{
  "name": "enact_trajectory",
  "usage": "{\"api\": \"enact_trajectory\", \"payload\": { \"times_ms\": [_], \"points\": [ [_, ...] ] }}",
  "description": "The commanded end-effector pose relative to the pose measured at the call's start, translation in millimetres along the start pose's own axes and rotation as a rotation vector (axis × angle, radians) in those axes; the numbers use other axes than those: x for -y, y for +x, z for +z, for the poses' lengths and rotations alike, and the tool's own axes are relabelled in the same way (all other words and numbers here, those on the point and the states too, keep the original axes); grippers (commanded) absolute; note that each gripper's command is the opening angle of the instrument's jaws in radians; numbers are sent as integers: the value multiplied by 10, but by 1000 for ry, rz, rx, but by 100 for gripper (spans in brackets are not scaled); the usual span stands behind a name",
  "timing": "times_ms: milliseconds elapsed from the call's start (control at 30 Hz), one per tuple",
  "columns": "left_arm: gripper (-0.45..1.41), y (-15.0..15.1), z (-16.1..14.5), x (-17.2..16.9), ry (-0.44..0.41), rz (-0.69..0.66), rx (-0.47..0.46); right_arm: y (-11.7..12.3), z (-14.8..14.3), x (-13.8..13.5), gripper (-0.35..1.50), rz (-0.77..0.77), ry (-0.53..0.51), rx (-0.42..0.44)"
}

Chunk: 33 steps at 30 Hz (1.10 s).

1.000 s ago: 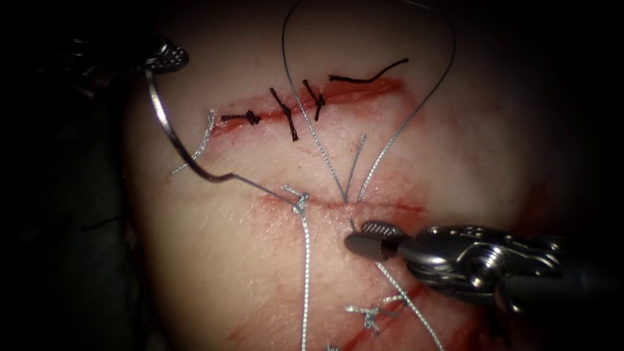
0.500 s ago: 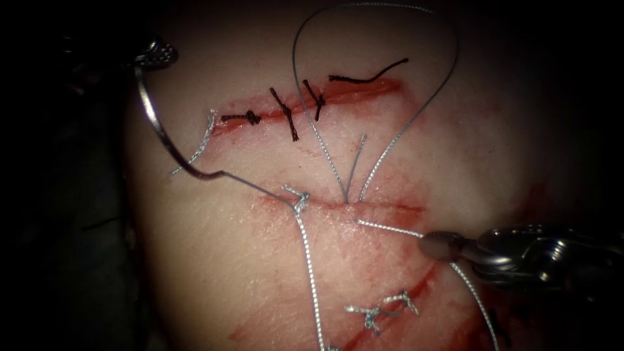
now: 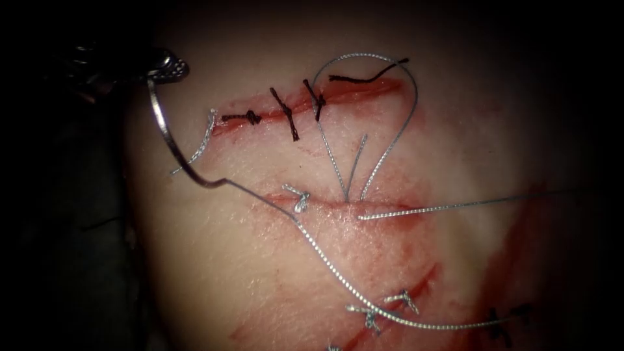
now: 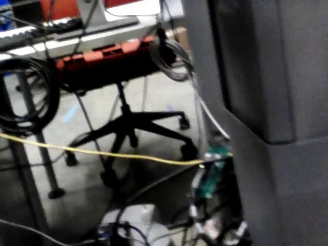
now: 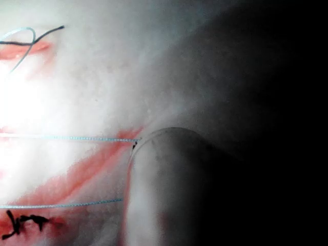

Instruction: Wound Closure

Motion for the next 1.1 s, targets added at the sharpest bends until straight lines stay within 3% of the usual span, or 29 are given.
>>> {"api": "enact_trajectory", "payload": {
  "times_ms": [33, 67, 100, 133, 167, 233, 300, 367, 400, 433, 500, 533, 567, 600, 633, 667, 700, 800, 833, 867, 900, 933, 1067, 1100],
  "points": [
    [-45, 2, 4, 6, -2, 2, 0, -7, 10, -7, -35, -6, 31, -9],
    [-45, 2, 4, 6, -2, 2, 0, -7, 10, -7, -35, -6, 31, -9],
    [-45, 2, 4, 6, -2, 2, -1, -8, 10, -7, 24, 1, 55, -18],
    [-45, 2, 4, 6, -2, 2, -1, -9, 9, -5, 71, -1, 78, -27],
    [-45, 1, 4, 6, -2, 2, -1, -8, 7, -2, 96, -29, 107, -38],
    [-45, 1, 5, 6, -3, 3, 4, -3, -7, 20, 116, -171, 172, -86],
    [-45, -1, 8, 8, -5, 5, 14, 22, -49, 65, 106, -273, 233, -173],
    [-45, -2, 10, 10, -5, 6, 15, 38, -65, 90, 104, -400, 235, -223],
    [-45, -2, 10, 10, -5, 6, 15, 38, -65, 90, 104, -400, 235, -223],
    [-45, -3, 12, 11, -5, 7, 17, 55, -76, 126, 101, -619, 223, -299],
    [-45, -4, 13, 13, -5, 9, 20, 61, -80, 161, 106, -597, 283, -340],
    [-45, -4, 13, 13, -5, 9, 20, 61, -80, 161, 106, -597, 283, -340],
    [-45, -5, 13, 13, -5, 9, 19, 56, -82, 198, 118, -638, 435, -455],
    [-45, -5, 13, 13, -5, 9, 19, 56, -82, 198, 118, -638, 435, -455],
    [-45, -4, 13, 13, -5, 9, 19, 52, -81, 226, 109, -705, 523, -507],
    [-45, -4, 13, 12, -5, 9, 19, 51, -81, 238, 84, -708, 553, -511],
    [-45, -4, 14, 13, -5, 9, 19, 48, -78, 267, 66, -725, 608, -495],
    [-45, -5, 14, 13, -5, 9, 19, 45, -68, 325, 74, -767, 677, -466],
    [-45, -5, 14, 13, -5, 9, 19, 45, -68, 325, 74, -767, 677, -466],
    [-45, -4, 14, 14, -5, 10, 19, 57, -73, 354, 74, -816, 687, -376],
    [-45, -4, 14, 14, -5, 10, 19, 62, -75, 361, 69, -833, 681, -340],
    [-45, -4, 14, 14, -6, 11, 22, 74, -81, 377, 61, -897, 612, -223],
    [-45, -5, 14, 14, -6, 10, 22, 80, -80, 391, 52, -958, 534, -112],
    [-45, -5, 14, 14, -6, 10, 22, 81, -76, 397, 39, -1021, 513, -91]
  ]
}}
